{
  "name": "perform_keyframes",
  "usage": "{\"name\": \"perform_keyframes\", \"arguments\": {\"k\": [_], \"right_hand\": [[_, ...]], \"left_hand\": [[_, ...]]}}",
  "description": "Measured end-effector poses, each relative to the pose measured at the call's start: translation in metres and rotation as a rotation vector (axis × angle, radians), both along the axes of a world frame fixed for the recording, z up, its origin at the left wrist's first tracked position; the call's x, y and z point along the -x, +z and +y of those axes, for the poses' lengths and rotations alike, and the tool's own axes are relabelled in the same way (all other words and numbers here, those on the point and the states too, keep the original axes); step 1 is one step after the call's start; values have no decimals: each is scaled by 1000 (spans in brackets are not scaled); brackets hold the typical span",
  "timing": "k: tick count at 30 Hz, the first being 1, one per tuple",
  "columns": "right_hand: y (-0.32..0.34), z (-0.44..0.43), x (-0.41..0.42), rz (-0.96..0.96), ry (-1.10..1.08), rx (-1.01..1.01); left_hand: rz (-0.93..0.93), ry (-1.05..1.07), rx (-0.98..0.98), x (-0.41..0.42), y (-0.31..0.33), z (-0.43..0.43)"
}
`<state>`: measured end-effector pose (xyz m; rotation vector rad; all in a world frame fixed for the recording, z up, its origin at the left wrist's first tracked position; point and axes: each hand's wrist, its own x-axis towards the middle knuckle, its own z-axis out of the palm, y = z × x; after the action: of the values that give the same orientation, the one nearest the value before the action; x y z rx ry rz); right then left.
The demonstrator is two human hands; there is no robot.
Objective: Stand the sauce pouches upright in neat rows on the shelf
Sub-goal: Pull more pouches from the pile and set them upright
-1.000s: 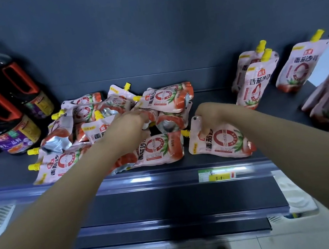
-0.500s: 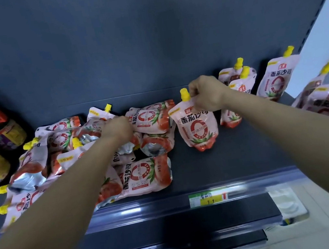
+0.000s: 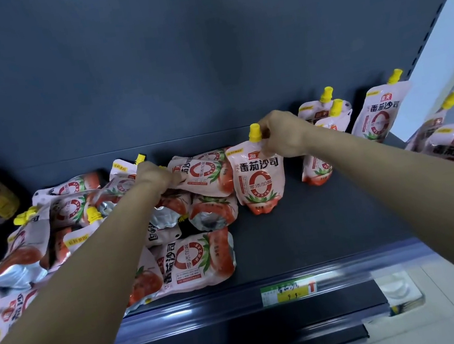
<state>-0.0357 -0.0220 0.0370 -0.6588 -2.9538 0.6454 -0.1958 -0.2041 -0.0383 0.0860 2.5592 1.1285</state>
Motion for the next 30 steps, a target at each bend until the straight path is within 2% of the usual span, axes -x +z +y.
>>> {"name": "perform_keyframes", "arguments": {"k": [6,13,23,30], "right_hand": [[1,-3,-7,-26,-19,-39],[8,-1,-36,-86,-39,-78],[7,40,-99,-120,-327,-212],[3,67,-105,-22,-461,-199]], "left_hand": [[-149,72,-348,-7,9,1],[-194,-39,-561,-32,28,16],[88,-299,-406,-89,27,43],[146,-383,-365,-126,34,35]]}}
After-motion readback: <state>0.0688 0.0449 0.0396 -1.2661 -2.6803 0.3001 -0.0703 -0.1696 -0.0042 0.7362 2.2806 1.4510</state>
